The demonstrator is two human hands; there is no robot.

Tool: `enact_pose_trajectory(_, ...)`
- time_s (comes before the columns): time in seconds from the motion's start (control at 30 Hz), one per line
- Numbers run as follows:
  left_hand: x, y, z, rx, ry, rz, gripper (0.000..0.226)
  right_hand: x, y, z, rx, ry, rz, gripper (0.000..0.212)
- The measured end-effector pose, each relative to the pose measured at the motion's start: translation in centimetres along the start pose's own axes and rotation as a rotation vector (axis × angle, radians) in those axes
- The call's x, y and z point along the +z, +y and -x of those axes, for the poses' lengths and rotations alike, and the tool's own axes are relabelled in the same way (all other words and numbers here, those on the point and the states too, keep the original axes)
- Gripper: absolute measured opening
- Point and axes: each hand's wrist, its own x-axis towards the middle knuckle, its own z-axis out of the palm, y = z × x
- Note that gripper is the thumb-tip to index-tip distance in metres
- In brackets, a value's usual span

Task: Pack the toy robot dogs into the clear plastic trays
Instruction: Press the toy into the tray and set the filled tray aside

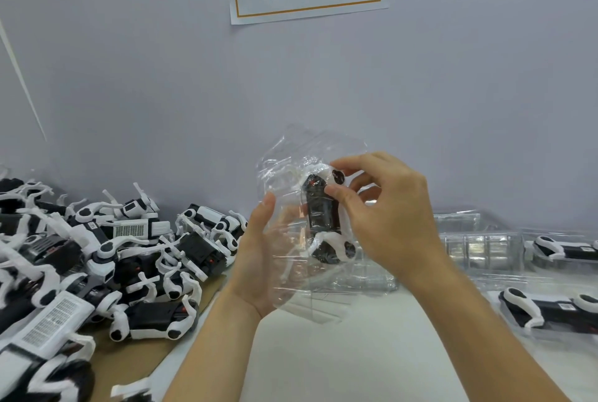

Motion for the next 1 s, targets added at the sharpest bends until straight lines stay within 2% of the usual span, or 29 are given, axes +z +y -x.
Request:
enact_pose_trajectory(0.2,0.1,0.2,0.3,0.011,0.011,-0.055,0.078,-0.2,-0.1,0.1,-0.044,0.042,-0.039,0.022)
enact_pose_trajectory(0.3,0.2,0.3,0.4,0.022,0.016,-0.072,0.075,-0.1,-0.2,0.1,-0.065,0.048,-0.048,0.022)
enact_pose_trajectory(0.53,0.6,0.5,0.5,0.038,0.118,-0.166,0.092,0.0,-0.3,0.2,-0.101,0.081,-0.053,0.026)
enact_pose_trajectory(0.67,0.7,0.6,0.5,0.036,0.113,-0.102,0.094,0.1,-0.3,0.3,-0.100,0.085,-0.043,0.027)
enact_pose_trajectory(0.83,0.7,0.5,0.4,0.085,0.033,-0.036,0.074,0.2,-0.8,0.4,-0.079,0.074,-0.107,0.020)
enact_pose_trajectory(1.0,0.5,0.5,0.6,0.133,-0.045,0.048,0.066,0.9,-2.0,0.4,-0.069,0.083,-0.180,0.018)
